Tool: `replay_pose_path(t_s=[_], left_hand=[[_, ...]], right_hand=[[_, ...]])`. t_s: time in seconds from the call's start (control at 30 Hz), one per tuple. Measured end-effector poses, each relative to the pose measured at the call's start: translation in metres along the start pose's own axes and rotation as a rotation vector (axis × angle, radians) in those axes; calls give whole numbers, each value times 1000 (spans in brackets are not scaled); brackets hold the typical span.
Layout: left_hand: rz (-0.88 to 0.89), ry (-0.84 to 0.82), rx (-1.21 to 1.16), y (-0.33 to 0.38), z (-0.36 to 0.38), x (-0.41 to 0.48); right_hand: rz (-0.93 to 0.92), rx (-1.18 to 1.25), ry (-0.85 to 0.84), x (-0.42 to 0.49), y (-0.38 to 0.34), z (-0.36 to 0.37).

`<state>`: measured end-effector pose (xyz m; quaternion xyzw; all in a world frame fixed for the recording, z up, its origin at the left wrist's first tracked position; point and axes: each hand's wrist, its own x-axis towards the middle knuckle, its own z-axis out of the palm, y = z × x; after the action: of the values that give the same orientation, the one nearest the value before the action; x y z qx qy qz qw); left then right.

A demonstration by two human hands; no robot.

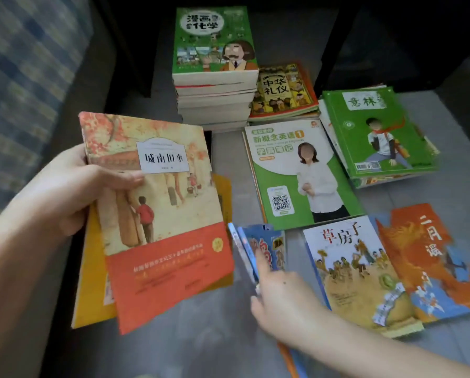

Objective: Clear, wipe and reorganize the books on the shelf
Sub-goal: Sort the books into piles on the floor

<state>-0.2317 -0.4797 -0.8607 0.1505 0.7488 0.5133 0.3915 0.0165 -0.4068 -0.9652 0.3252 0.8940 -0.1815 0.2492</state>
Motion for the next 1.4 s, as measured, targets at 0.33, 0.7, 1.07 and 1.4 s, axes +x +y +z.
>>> replay_pose_path(t_s=[0.33,0.7,1.07,1.4], left_hand=[[96,96,-73,18,-29,8],[-73,-229,-359,-20,-16,29],[-224,-39,-348,-73,38,50],[154,31,763,-104,83,35]], right_hand=[[-3,868,-194,58,18,7],[-225,1637,32,50,51,-107],[-77,986,732,18,100,-126],[156,1025,785,23,94,-145]])
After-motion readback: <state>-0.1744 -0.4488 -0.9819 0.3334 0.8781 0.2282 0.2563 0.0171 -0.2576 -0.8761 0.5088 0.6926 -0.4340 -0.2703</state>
